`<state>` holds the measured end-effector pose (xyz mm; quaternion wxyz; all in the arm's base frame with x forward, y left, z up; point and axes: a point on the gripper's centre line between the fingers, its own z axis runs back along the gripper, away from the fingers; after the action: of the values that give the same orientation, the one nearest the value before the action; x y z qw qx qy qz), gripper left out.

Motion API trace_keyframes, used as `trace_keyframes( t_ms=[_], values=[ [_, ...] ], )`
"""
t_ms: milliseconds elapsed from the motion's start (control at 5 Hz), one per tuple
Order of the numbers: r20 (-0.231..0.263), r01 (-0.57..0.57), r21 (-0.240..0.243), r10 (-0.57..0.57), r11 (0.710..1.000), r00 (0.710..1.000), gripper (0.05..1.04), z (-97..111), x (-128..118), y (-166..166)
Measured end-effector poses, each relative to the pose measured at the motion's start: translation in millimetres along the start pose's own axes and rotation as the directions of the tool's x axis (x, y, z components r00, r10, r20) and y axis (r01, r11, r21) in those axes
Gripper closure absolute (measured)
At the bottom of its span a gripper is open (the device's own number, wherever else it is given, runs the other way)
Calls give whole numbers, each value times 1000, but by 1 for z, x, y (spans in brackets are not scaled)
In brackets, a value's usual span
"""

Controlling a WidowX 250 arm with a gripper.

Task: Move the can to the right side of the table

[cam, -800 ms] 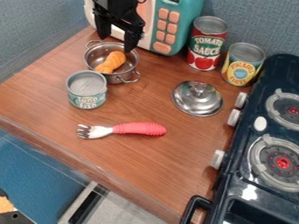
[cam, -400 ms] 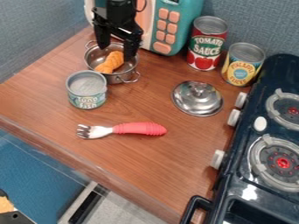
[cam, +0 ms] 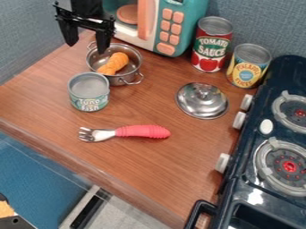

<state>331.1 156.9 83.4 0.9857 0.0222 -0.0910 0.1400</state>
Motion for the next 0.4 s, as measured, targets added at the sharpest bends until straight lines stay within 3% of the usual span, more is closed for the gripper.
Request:
trace_keyframes(
  t_ms=[200,400],
  values=[
    [-33,-237,49,239,970,971,84,0,-13,29],
    [-82,-454,112,464,884,882,83,-7,-20,32]
  ],
)
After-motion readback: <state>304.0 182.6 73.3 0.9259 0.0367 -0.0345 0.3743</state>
